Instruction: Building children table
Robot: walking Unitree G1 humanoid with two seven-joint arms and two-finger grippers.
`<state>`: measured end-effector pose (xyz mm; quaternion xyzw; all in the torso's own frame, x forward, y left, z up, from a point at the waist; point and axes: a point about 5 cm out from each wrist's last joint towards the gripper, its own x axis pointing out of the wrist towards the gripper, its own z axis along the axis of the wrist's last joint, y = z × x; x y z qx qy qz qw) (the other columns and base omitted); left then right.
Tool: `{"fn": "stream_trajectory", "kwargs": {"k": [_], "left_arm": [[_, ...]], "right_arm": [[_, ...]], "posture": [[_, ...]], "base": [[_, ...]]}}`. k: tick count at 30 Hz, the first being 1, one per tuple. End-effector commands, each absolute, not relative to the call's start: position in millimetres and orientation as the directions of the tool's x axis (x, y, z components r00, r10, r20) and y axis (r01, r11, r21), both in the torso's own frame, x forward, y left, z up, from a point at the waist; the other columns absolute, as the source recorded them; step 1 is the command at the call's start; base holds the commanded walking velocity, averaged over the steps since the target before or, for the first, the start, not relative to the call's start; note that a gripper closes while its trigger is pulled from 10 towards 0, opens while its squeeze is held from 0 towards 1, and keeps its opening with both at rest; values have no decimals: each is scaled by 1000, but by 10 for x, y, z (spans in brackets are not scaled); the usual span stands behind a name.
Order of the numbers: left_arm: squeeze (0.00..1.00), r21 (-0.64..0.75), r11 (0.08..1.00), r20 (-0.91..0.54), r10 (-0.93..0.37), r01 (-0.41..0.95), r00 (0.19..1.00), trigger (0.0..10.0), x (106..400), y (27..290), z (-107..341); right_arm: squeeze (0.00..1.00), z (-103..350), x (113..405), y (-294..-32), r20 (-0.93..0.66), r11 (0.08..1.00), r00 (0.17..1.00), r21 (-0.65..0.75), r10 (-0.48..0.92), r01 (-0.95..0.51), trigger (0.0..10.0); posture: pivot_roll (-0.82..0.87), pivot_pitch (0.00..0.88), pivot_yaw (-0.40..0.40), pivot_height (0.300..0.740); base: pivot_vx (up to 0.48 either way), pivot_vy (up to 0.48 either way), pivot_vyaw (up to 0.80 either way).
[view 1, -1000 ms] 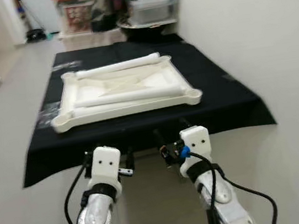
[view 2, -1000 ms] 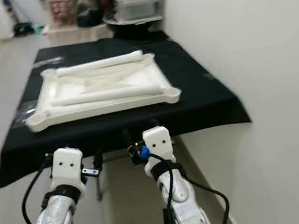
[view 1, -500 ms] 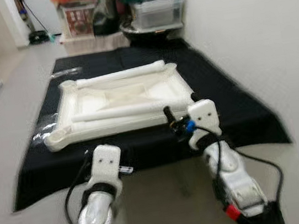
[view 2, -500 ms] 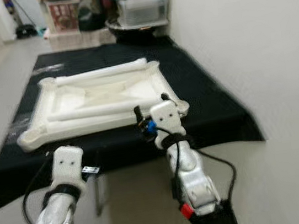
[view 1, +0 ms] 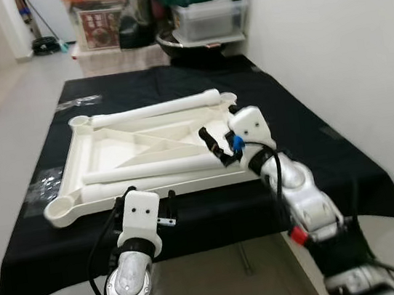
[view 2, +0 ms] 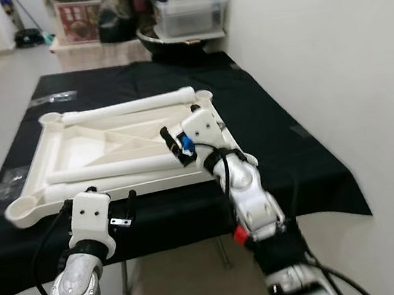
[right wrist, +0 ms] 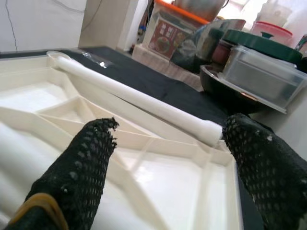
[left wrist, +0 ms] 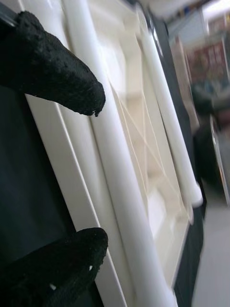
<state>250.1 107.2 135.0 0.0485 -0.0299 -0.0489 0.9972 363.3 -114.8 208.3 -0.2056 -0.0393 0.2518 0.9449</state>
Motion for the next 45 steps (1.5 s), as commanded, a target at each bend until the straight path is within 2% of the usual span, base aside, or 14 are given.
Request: {"fn": "stream_trajectory", "kwargs": {"k": [1, 2, 3, 4, 5, 7, 8, 10, 12, 16, 21, 30, 39, 45], "left_arm": [[0, 78, 989, 18, -126, 124, 992, 10000, 2495, 1009, 1284], [0, 70, 989, 16, -131, 129, 991, 10000, 2493, 996, 1281], [0, 70, 989, 16, -131, 129, 991, 10000, 2493, 996, 1281], [0, 62, 988, 16, -143, 141, 990, 10000, 2488, 976, 1281], [0, 62, 988, 16, -143, 141, 990, 10000, 2488, 976, 1281], [0, 26, 982, 15, -189, 188, 982, 10000, 2463, 914, 1291], [0, 26, 982, 15, -189, 188, 982, 10000, 2463, 914, 1291], [0, 7, 975, 11, -221, 221, 975, 10000, 2437, 868, 1297], [0, 0, 974, 9, -227, 227, 974, 10000, 2416, 851, 1302], [0, -14, 971, 8, -237, 237, 971, 10000, 2374, 815, 1320], [0, -37, 963, 4, -266, 266, 964, 10000, 2315, 763, 1339], [0, -73, 957, -2, -283, 282, 959, 10000, 2151, 681, 1409], [0, -111, 954, -28, -284, 279, 958, 10000, 1985, 608, 1451], [0, -122, 954, -45, -280, 273, 959, 10000, 1933, 593, 1464]], "right_arm": [[0, 2024, 3698, -1101, -196, 699, 794, -386, 575, -601, 10000], [0, 2035, 3724, -1089, -257, 658, 756, -377, 602, -652, 10000], [0, 2035, 3724, -1089, -257, 658, 756, -377, 602, -652, 10000], [0, 2067, 3739, -1068, -308, 601, 706, -374, 638, -706, 10000], [0, 2067, 3739, -1068, -308, 601, 706, -374, 638, -706, 10000], [0, 2163, 3768, -1025, -434, 431, 575, -390, 693, -814, 10000], [0, 2163, 3768, -1025, -434, 431, 575, -390, 693, -814, 10000], [0, 2219, 3804, -996, -514, 326, 506, -402, 693, -856, 10000], [0, 2239, 3836, -959, -558, 275, 471, -401, 683, -874, 10000], [0, 2252, 3892, -876, -631, 201, 421, -391, 652, -898, 10000], [0, 2277, 3944, -831, -678, 193, 422, -389, 602, -901, 10000], [0, 2373, 4026, -784, -683, 232, 493, -442, 539, -867, 10000], [0, 2263, 4008, -798, -726, 202, 457, -415, 514, -887, 10000], [0, 2234, 4017, -764, -726, 200, 480, -443, 491, -874, 10000]], "posture": [[27, 0, -73, 740], [27, 0, -74, 740], [27, 0, -74, 740], [27, 0, -82, 740], [27, 0, -82, 740], [26, 0, -94, 740], [26, 0, -94, 740], [24, 0, -102, 740], [19, 0, -110, 740], [16, 0, -129, 740], [8, 0, -150, 740], [7, 8, -191, 740], [7, 68, -220, 740], [10, 81, -239, 740]], "base": [[0, 0, 0], [0, 0, 0], [0, 0, 0], [0, 0, 0], [0, 0, 0], [0, 0, 0], [0, 0, 0], [0, 0, 0], [0, 0, 0], [0, 0, 0], [0, 0, 0], [0, 0, 0], [0, 0, 0], [0, 0, 0]]}}
